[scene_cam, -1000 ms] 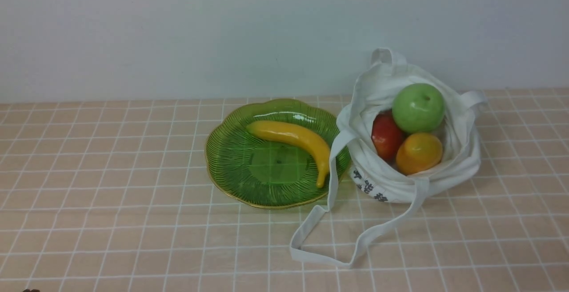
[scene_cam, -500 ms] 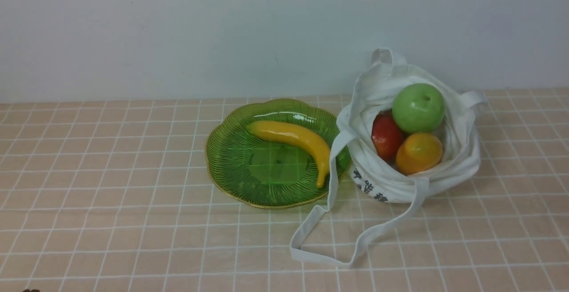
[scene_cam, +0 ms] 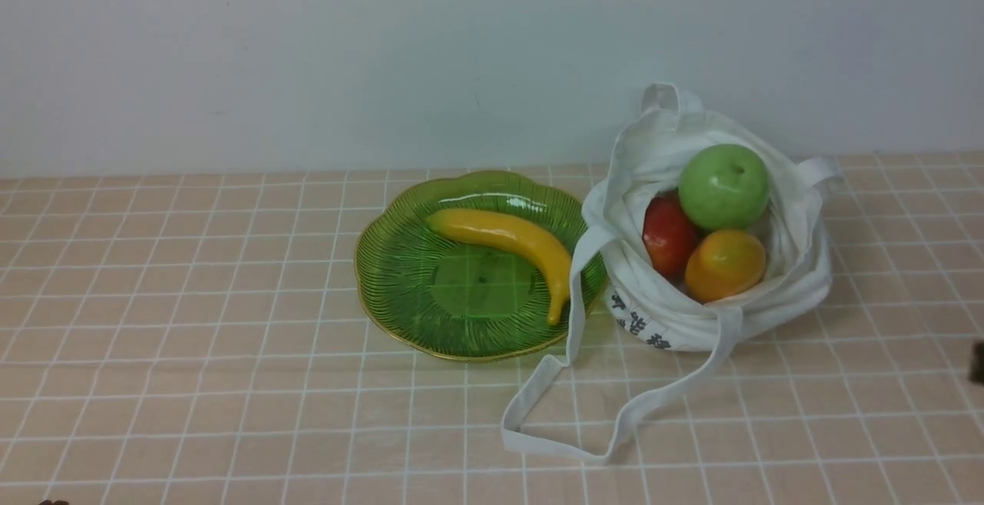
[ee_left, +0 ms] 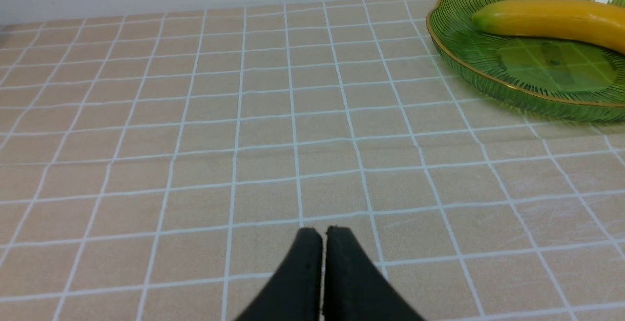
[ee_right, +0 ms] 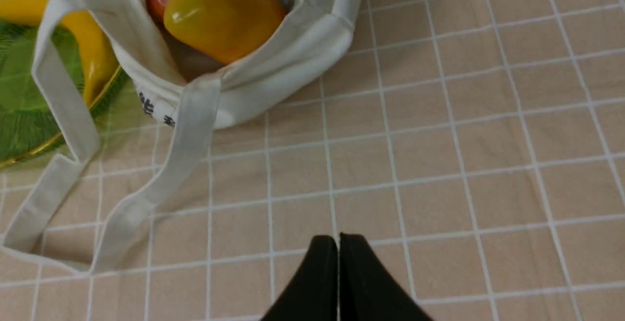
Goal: Take the fruit out of the bag on the brown coffee tablecloth and place them on the plate.
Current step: 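Reach into the cloth bag and grasp a fruit inside it with the right gripper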
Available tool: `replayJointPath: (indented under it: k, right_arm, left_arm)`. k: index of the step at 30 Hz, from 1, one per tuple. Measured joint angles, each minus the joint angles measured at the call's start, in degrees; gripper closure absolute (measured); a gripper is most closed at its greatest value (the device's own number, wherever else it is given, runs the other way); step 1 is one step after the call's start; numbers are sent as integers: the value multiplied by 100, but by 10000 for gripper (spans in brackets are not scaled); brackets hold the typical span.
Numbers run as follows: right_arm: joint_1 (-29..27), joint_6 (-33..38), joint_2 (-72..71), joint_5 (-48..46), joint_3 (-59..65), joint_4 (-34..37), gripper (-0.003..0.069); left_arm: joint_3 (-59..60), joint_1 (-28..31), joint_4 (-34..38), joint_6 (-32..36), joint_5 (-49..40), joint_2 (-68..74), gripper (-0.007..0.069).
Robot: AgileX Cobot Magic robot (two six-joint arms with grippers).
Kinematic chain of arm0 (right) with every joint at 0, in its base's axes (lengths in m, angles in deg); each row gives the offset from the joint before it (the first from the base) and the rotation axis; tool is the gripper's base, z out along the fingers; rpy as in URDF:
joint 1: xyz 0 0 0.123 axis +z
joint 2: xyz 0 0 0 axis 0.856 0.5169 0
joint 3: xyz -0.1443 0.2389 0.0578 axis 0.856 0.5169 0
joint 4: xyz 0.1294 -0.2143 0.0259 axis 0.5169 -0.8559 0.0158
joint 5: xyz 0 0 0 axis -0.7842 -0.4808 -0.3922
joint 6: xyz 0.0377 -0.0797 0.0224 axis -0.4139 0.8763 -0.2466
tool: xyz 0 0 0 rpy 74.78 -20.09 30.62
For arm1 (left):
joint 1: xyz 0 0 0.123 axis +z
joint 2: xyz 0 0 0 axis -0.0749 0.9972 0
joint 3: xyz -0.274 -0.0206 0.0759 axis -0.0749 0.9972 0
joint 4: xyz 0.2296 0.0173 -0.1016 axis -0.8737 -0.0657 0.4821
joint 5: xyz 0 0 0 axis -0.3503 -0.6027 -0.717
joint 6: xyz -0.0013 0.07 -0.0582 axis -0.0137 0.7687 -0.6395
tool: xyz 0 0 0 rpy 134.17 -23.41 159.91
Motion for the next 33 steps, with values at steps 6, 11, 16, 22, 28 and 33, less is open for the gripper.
replayJointPath:
  k: [6,11,16,22,28,33]
  right_arm:
    - [17,768,1968,603,-1406,844,477]
    - [27,1492,2917,653,-2108,1069,276]
    - [80,2059,3853,768,-2859,1238,33]
    - [416,2270,4763,908,-3531,1286,-30]
    - [486,2115,5491,1104,-4081,1086,-32]
    - [486,1710,5998,1249,-4293,520,-32]
  left_arm:
    - [0,0,0,0,0,0,632]
    - [0,0,0,0,0,0,632]
    - [0,0,0,0,0,0,632]
    - [0,0,0,0,0,0,632]
    - [0,0,0,0,0,0,632]
    - [0,0,0,0,0,0,632]
